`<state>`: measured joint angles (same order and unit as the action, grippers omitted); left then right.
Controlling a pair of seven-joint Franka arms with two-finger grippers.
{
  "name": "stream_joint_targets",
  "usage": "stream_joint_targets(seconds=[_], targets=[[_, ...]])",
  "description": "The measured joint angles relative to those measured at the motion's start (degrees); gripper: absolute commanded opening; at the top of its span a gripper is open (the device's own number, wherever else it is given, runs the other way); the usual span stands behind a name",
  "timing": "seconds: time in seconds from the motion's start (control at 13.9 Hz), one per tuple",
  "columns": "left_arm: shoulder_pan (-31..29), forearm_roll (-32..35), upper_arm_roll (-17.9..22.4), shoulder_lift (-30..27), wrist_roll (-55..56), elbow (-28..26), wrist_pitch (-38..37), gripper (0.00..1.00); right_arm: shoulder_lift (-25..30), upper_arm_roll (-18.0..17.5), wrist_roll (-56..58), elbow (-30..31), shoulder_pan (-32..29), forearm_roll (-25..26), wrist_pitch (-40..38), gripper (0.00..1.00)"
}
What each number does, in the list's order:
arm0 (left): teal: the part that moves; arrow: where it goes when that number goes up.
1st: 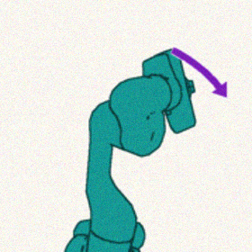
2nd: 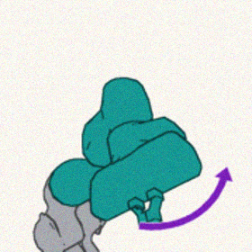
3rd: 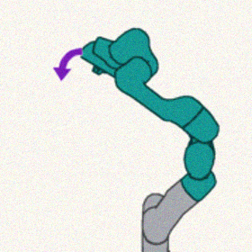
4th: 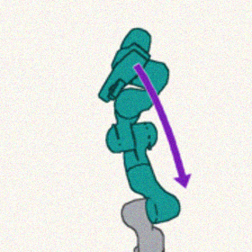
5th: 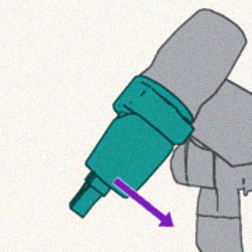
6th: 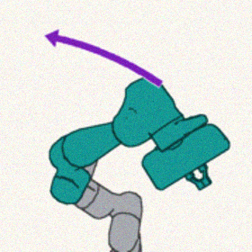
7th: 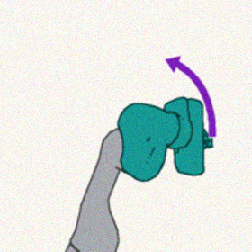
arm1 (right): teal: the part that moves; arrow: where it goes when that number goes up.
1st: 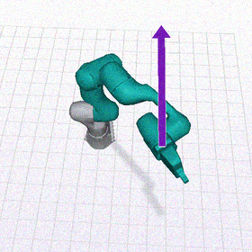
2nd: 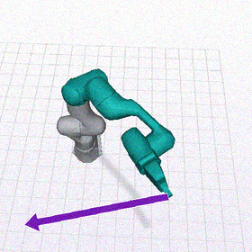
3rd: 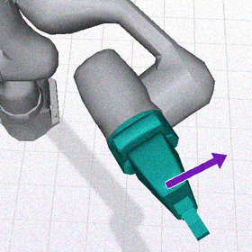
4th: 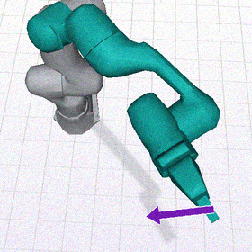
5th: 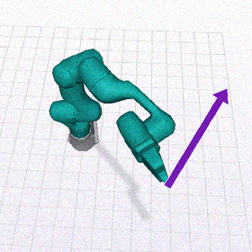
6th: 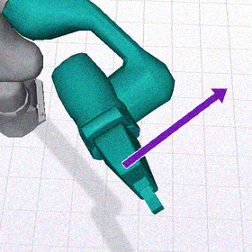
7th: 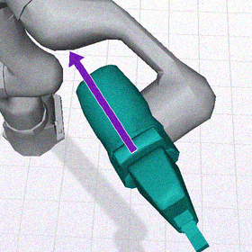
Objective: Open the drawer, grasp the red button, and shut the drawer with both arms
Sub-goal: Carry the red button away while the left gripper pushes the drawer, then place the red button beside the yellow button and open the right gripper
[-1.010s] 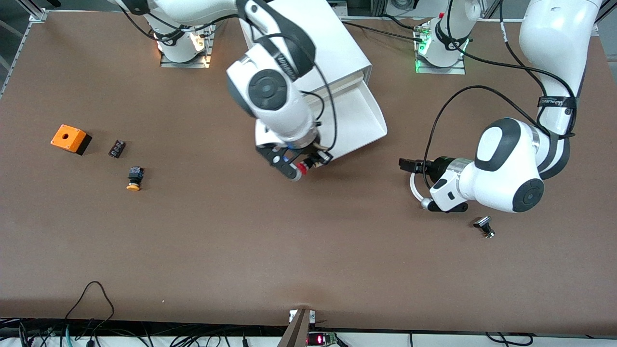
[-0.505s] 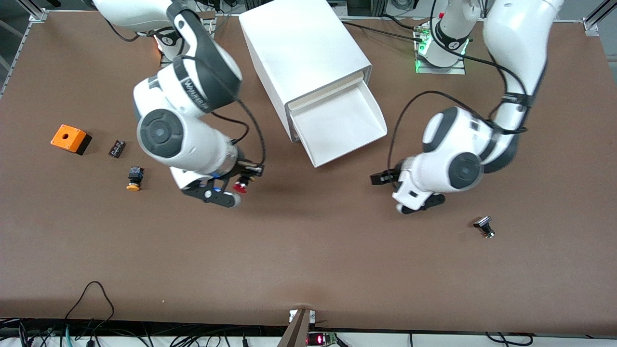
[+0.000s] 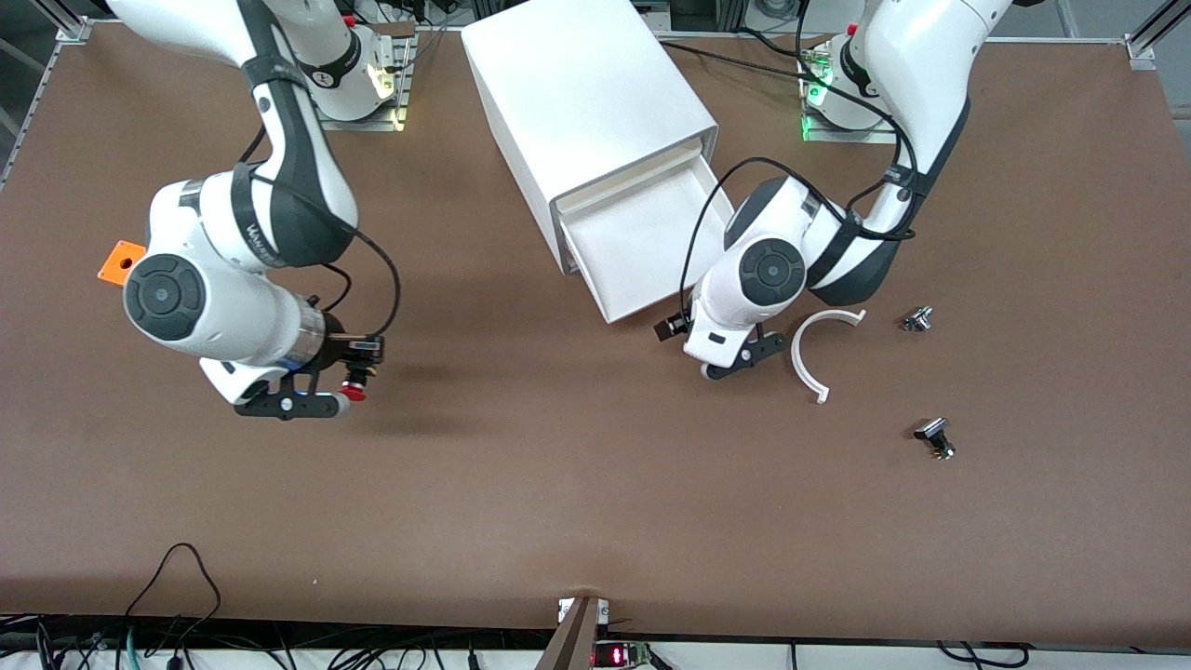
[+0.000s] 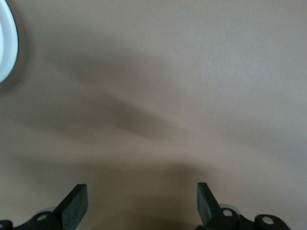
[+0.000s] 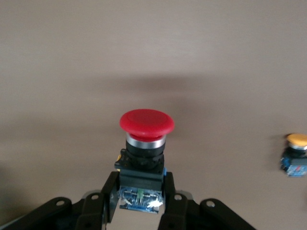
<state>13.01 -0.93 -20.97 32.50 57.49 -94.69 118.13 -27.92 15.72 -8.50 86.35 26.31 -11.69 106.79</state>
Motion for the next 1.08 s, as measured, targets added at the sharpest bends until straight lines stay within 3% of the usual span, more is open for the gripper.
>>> stream_joint_targets(seconds=[0.22,0.43,0.72,0.94,1.08], targets=[[0.1,0.0,-2.3,-0.8,1.8,-2.5,0.0,1.0,2.9,3.2,7.8,13.3,0.0,0.0,10.4,0.0],[0.0,0.0,-4.3,-1.7,2.5,-4.5,0.0,1.0,3.5,4.9,12.4,21.4,-0.3,-0.1,19.2,0.0],[0.2,0.0,-7.0,-2.2,2.7,-6.5,-1.5,1.0,3.3,5.1,16.3,28.1,-1.5,-1.5,25.4,0.0],[0.1,0.0,-9.7,-2.2,2.9,-7.8,-1.7,1.0,2.1,5.2,22.3,29.9,-3.0,-6.2,26.9,0.0],[0.2,-0.3,-11.0,-2.2,3.1,-8.4,-1.8,1.0,0.7,5.2,23.0,30.1,-3.7,-6.7,27.8,0.0]])
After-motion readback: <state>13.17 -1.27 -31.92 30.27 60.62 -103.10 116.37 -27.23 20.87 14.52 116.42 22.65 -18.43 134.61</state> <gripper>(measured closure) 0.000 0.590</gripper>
